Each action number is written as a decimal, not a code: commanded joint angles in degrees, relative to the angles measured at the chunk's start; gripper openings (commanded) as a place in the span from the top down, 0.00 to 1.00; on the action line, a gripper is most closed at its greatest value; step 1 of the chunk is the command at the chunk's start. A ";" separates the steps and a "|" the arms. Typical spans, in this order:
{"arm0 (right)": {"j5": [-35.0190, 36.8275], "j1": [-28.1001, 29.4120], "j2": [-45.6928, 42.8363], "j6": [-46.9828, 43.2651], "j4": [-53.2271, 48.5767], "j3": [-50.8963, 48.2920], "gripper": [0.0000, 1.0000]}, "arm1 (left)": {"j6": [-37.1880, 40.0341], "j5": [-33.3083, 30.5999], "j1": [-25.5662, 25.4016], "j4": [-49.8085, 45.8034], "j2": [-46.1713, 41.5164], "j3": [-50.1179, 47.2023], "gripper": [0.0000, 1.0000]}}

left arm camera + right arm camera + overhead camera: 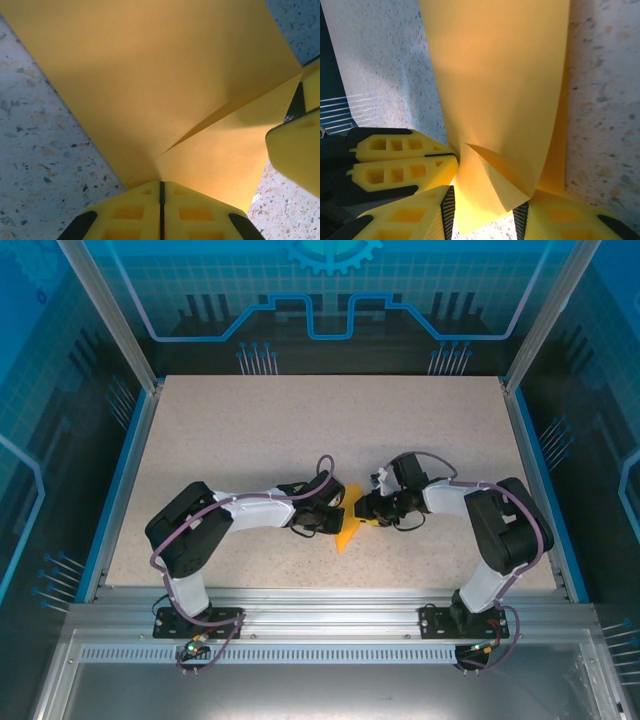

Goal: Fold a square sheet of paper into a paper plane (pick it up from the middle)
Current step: Third fold the triangle at the center of the table, then fourth fold the wing at the center of the table.

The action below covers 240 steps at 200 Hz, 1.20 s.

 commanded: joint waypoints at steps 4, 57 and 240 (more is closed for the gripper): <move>-2.17 1.00 0.87 -3.25 -0.85 1.95 0.66 | -0.12 0.22 0.40 0.24 0.33 -0.39 0.90; -0.49 1.93 2.69 -5.10 -3.43 3.11 0.83 | -1.16 0.70 0.45 0.21 -2.90 -1.24 0.85; 8.28 7.63 -11.17 13.67 -1.12 -4.53 0.91 | -8.16 -20.23 -19.47 -4.01 -8.86 -2.90 0.52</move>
